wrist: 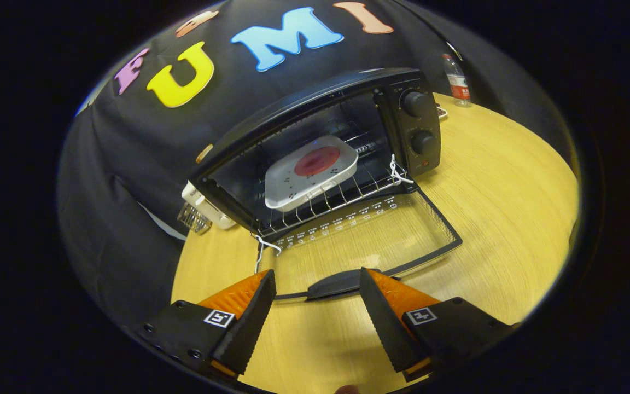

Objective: Open the toaster oven, put the food inside, and close the toaster oven door.

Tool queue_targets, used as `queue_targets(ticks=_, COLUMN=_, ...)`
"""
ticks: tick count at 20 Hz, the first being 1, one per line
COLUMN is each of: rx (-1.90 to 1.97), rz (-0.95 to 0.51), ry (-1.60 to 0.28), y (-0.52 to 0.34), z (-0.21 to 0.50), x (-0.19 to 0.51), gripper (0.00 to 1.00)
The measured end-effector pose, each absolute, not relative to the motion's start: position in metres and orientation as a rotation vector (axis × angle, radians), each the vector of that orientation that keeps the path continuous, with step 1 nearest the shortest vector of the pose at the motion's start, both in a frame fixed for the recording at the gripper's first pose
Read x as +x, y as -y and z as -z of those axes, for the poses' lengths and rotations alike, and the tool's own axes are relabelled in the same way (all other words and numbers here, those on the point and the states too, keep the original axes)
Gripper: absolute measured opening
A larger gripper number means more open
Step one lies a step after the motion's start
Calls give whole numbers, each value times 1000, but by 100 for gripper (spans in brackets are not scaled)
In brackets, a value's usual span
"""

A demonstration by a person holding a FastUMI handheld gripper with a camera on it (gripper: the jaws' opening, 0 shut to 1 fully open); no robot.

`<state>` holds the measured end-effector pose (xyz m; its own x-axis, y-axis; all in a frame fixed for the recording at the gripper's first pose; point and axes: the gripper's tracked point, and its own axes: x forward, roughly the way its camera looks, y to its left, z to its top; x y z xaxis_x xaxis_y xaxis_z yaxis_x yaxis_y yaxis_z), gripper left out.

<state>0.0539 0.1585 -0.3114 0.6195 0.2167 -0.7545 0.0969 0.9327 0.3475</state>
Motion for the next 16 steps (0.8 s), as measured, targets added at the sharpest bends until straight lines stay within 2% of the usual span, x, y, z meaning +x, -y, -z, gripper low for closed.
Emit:
queue_targets(ticks=6, rx=155, rz=-112, ry=-973, y=-155, z=333, x=24, gripper=98)
queue_targets(ticks=16, rx=-40, rz=-94, ry=-1079, y=-153, z=365, x=21, gripper=99)
